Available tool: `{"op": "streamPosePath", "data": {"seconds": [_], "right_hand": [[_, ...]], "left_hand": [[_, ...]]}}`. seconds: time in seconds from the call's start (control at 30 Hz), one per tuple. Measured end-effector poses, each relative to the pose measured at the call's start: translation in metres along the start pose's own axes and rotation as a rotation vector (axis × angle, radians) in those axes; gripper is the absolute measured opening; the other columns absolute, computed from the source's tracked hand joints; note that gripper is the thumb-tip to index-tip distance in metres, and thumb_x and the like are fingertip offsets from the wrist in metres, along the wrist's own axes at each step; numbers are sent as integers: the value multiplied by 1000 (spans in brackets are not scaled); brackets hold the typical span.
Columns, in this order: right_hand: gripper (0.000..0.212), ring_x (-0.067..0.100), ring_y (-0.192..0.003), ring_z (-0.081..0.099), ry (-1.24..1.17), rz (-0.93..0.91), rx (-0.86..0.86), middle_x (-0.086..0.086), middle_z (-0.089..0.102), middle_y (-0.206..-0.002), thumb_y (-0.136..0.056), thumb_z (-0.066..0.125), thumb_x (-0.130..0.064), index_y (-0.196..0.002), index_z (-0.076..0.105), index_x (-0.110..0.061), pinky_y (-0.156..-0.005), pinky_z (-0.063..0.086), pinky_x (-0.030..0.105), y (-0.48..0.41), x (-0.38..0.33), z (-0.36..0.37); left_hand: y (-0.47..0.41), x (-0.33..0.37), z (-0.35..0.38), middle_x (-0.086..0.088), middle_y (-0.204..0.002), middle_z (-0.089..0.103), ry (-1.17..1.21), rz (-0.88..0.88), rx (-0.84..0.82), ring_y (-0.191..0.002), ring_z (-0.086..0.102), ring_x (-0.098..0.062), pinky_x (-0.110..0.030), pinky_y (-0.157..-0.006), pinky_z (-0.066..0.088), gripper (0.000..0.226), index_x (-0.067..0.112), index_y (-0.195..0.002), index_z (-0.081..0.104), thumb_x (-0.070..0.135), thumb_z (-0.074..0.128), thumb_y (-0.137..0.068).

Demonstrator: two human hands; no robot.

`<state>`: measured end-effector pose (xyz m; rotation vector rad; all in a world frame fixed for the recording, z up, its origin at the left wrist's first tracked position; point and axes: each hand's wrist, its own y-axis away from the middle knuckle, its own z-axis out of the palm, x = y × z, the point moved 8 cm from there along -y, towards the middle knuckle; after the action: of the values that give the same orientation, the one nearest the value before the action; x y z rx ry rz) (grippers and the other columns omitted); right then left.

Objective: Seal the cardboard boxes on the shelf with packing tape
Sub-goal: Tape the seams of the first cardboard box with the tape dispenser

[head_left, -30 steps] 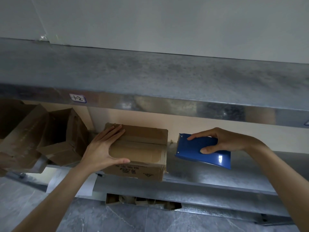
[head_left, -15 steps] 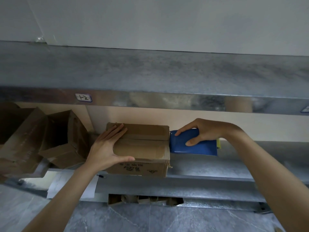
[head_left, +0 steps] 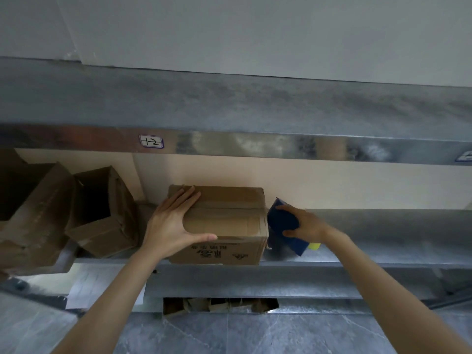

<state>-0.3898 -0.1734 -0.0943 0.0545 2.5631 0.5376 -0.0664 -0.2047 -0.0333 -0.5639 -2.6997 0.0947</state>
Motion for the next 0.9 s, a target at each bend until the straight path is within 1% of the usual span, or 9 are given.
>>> {"op": "streamPosePath", "data": {"seconds": [0.13,0.23,0.37,0.43,0.5,0.6,0.7,0.8,0.9], "right_hand": [[72,30,-107,59,-20,69,136,5,56,-136,-90,66,-26,-148,26,-42,-82,53,39,2,15,22],[73,31,-94,64,-2,85,232,9,65,-124,-93,62,-28,-151,21,-39,-73,56,40,0,16,32],[73,28,-80,67,52,93,278,12,70,-109,-96,59,-30,-153,13,-36,-66,57,42,1,14,47],[75,29,-81,67,49,96,284,13,69,-111,-96,58,-32,-154,10,-36,-68,58,44,0,15,48],[75,31,-87,67,35,89,267,14,67,-119,-97,56,-39,-154,7,-38,-70,58,44,0,13,46],[71,35,-98,66,-25,100,228,17,59,-132,-99,44,-51,-151,-3,-47,-77,56,42,2,8,45],[65,36,-98,64,-66,119,203,20,56,-135,-100,34,-57,-147,-11,-54,-77,55,43,5,5,41],[62,34,-92,64,27,134,278,15,62,-125,-100,29,-57,-150,-8,-52,-67,53,39,11,4,29],[55,28,-84,62,92,133,539,9,65,-99,-101,35,-47,-152,15,-38,-57,50,37,25,-5,4]], "left_hand": [[0,-1,0,18,-161,19,-1,4,-1,-149,16,-8,-37,-121,17,122,36,-154,29,103,41,-52],[0,-1,1,19,-161,17,-3,6,-5,-150,14,-6,-38,-123,17,123,37,-154,27,103,38,-52],[0,-1,0,18,-162,19,1,2,0,-149,14,-5,-39,-123,19,123,37,-153,28,105,36,-51],[-1,-2,0,17,-162,20,-2,6,2,-149,14,-4,-36,-123,16,122,37,-153,30,104,37,-51],[-1,-2,1,18,-162,20,2,9,-3,-149,14,-4,-32,-121,12,122,37,-153,30,104,39,-51],[-1,-5,2,18,-161,20,41,7,-10,-149,12,-3,-31,-120,8,122,37,-152,31,103,41,-51],[-2,-6,2,20,-161,18,102,7,-28,-148,9,0,-33,-121,8,121,37,-152,32,101,43,-50],[-2,-7,2,21,-160,19,127,7,-31,-148,10,-1,-39,-124,11,123,37,-151,33,103,41,-48],[-2,-6,1,22,-160,19,120,7,-21,-148,12,-2,-34,-123,9,124,37,-151,34,103,40,-47]]}}
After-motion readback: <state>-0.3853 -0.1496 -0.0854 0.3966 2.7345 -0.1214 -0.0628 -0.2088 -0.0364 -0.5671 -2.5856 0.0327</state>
